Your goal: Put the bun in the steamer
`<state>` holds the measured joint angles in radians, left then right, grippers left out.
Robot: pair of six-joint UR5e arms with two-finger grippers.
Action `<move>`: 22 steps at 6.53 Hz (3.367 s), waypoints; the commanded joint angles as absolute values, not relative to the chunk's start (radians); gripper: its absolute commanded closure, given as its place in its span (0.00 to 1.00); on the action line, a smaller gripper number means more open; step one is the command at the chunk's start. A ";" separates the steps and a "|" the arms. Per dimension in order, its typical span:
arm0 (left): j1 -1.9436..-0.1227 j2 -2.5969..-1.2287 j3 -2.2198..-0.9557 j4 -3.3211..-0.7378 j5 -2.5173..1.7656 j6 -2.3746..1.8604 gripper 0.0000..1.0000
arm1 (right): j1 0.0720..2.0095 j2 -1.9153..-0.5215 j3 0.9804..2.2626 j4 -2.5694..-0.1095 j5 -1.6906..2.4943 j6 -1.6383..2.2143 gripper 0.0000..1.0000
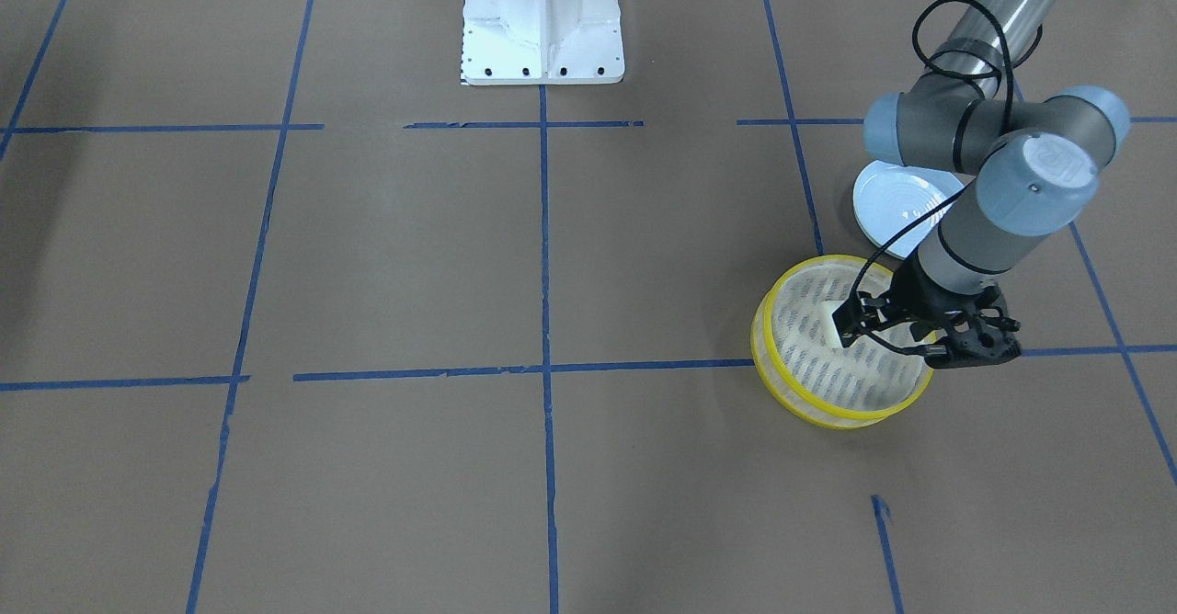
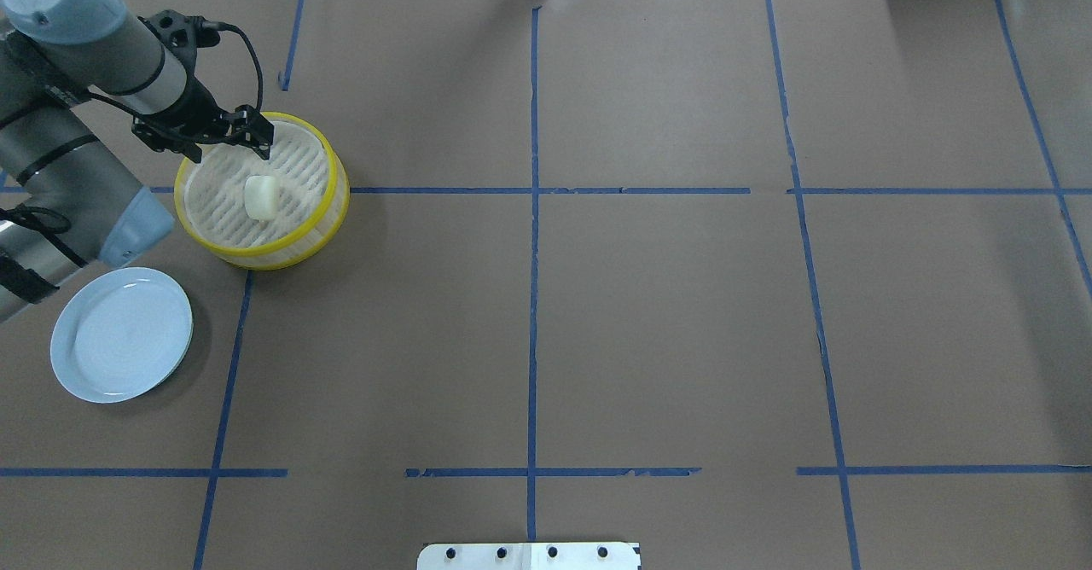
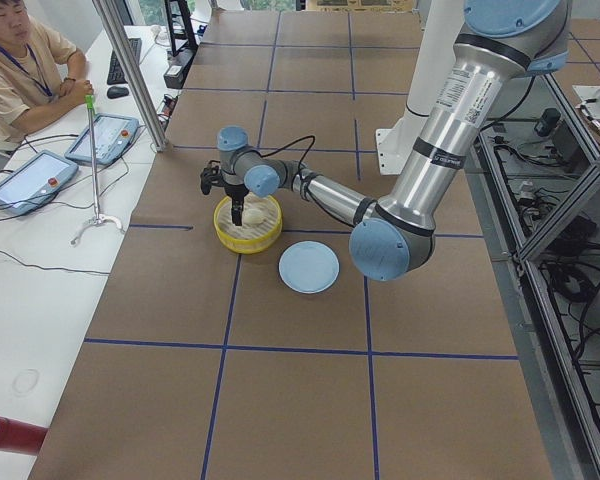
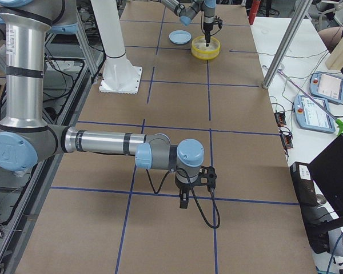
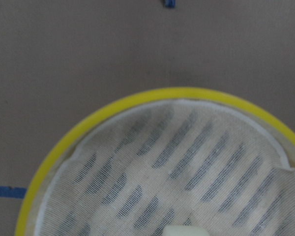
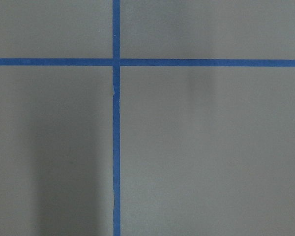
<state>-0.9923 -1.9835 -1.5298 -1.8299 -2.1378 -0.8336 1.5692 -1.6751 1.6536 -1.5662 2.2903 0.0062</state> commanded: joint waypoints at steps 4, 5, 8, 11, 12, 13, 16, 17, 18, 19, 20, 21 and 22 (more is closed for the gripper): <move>-1.402 -1.634 -1.603 -1.815 -2.327 -0.153 0.01 | 1.569 -1.675 1.654 -1.566 2.290 0.006 0.00; -1.481 -1.617 -1.582 -1.812 -2.326 -0.035 0.01 | 1.569 -1.675 1.654 -1.566 2.290 0.006 0.00; -1.597 -1.575 -1.560 -1.690 -2.330 0.123 0.01 | 1.569 -1.675 1.654 -1.566 2.290 0.006 0.00; -1.598 -1.559 -1.641 -1.612 -2.338 0.018 0.00 | 1.569 -1.675 1.654 -1.566 2.290 0.006 0.00; -1.598 -1.511 -1.678 -1.618 -2.342 0.015 0.00 | 1.569 -1.675 1.654 -1.566 2.290 0.006 0.00; -1.598 -1.490 -1.681 -1.627 -2.347 0.020 0.00 | 1.569 -1.677 1.654 -1.566 2.290 0.006 0.00; -1.601 -1.450 -1.739 -1.651 -2.344 0.020 0.00 | 1.569 -1.675 1.654 -1.566 2.290 0.006 0.00; -1.605 -1.459 -1.743 -1.594 -2.347 0.020 0.00 | 1.569 -1.675 1.654 -1.566 2.290 0.006 0.00; -1.605 -1.466 -1.744 -1.563 -2.365 0.020 0.00 | 1.569 -1.675 1.654 -1.566 2.290 0.006 0.00; -1.606 -1.466 -1.752 -1.562 -2.379 0.021 0.00 | 1.569 -1.675 1.654 -1.566 2.290 0.006 0.00; -1.614 -1.466 -1.755 -1.562 -2.379 0.023 0.00 | 1.569 -1.675 1.654 -1.566 2.290 0.006 0.00; -1.614 -1.466 -1.750 -1.560 -2.379 0.053 0.00 | 1.569 -1.675 1.654 -1.566 2.290 0.006 0.00; -1.624 -1.466 -1.747 -1.537 -2.379 0.054 0.00 | 1.569 -1.675 1.654 -1.566 2.290 0.006 0.00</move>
<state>-1.6157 -1.4664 -1.7501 -1.5548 -2.3786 0.0446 1.5693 -1.6751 1.6536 -1.5662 2.2902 0.0062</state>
